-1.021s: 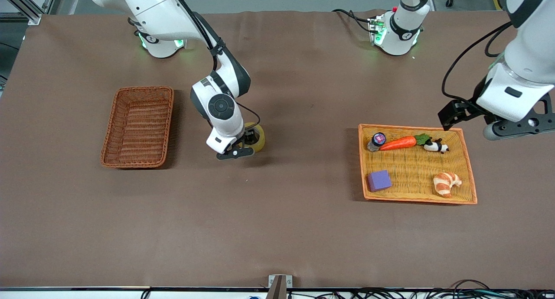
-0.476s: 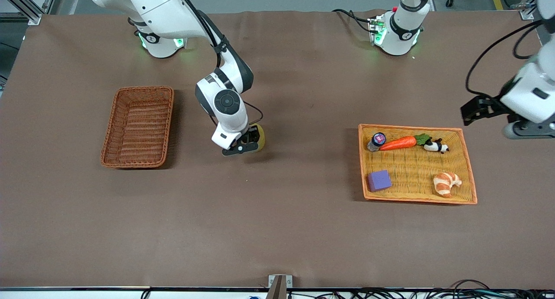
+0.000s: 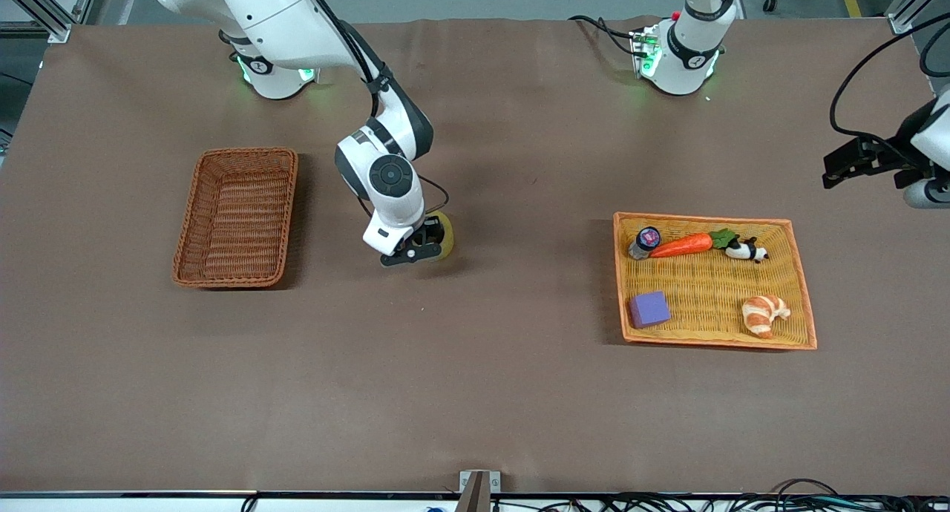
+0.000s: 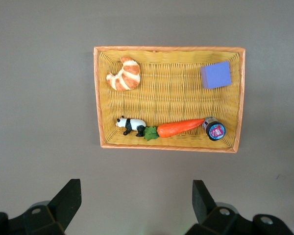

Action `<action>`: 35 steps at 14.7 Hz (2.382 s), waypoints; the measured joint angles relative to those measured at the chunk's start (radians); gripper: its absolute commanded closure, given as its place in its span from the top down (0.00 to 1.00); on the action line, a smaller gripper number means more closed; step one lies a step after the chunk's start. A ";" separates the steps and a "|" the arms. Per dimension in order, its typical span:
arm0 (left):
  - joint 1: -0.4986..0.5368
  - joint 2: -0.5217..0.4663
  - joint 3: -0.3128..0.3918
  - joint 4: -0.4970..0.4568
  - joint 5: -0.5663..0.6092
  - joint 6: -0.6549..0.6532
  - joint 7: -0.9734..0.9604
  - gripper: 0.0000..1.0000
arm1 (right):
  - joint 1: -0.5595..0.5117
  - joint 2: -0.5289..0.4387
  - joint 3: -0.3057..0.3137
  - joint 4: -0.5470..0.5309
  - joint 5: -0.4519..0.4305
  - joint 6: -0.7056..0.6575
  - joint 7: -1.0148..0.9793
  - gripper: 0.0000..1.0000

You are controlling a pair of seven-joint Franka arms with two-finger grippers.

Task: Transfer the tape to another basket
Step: 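Carry the tape roll with the right gripper into the wicker basket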

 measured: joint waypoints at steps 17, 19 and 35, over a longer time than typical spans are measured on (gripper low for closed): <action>0.021 -0.051 -0.026 -0.051 0.000 0.015 -0.012 1.00 | -0.498 -0.411 -0.032 0.010 -0.026 -0.542 -0.431 0.01; 0.022 -0.051 -0.026 -0.052 0.000 0.015 -0.012 1.00 | -0.572 -0.436 -0.031 -0.085 -0.046 -0.469 -0.538 0.01; 0.022 -0.051 -0.029 -0.058 0.000 0.015 -0.012 1.00 | -0.760 -0.422 -0.022 -0.598 -0.075 0.168 -0.735 0.42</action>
